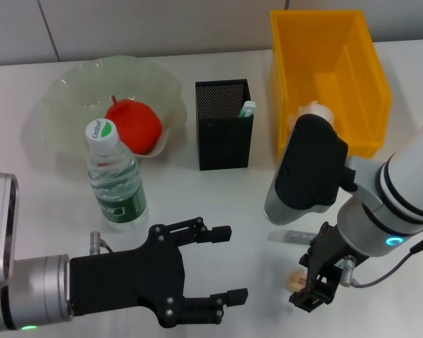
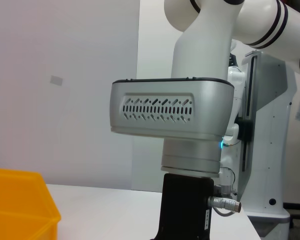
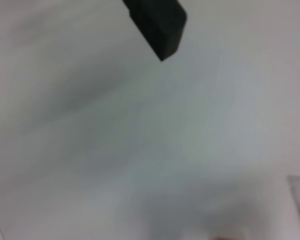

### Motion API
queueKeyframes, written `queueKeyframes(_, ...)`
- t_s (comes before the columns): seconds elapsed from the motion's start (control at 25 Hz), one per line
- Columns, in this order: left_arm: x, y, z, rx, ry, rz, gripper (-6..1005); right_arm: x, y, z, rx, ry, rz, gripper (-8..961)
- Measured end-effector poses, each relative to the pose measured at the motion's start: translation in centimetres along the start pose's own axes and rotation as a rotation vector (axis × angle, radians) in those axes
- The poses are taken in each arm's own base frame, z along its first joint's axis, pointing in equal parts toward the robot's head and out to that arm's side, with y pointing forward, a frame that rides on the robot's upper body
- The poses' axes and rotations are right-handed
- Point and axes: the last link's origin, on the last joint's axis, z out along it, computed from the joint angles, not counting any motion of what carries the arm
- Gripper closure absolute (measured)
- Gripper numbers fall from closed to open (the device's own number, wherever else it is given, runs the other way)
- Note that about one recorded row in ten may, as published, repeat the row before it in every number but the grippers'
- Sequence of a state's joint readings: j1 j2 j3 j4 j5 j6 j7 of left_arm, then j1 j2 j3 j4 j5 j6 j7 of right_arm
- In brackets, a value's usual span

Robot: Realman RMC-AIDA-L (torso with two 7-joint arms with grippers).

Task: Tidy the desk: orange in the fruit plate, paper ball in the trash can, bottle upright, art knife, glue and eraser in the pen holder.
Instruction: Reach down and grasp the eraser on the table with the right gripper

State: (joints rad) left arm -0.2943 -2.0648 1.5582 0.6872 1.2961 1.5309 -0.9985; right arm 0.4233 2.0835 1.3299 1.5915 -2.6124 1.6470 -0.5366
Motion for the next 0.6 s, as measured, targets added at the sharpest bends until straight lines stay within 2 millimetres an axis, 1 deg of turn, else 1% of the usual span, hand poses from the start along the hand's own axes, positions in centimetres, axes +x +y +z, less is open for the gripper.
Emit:
queueKeyframes(0.36,-0.03,0.03,-0.01,0.000,0.000,-0.001,199,-0.25,-0.39,0.46,0.001,0.007,0.009,359)
queueKeyframes(0.6,-0.04,0.04,-0.02,0.000,0.000,-0.001,199,-0.25,-0.33,0.72,-0.006,0.013,0.009,472)
